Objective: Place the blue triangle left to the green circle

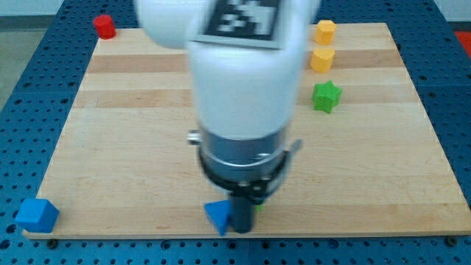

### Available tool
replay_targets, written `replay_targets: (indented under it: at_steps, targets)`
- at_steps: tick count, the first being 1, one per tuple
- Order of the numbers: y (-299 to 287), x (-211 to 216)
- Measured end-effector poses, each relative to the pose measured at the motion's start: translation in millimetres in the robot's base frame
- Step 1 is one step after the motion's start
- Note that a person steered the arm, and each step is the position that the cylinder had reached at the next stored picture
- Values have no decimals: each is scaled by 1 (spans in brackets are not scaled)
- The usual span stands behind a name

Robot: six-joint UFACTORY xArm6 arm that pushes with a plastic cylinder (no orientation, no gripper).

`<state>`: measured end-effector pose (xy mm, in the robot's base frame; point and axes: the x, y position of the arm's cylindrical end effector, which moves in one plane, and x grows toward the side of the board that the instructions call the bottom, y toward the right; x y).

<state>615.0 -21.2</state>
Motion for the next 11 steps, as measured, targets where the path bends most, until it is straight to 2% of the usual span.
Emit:
replay_targets:
  at_steps: [3, 4, 7, 9, 11]
  targets:
    - [-139, 0]
    - [-169, 0]
    - [-167, 0]
    - [-111, 3]
    - [-88, 3]
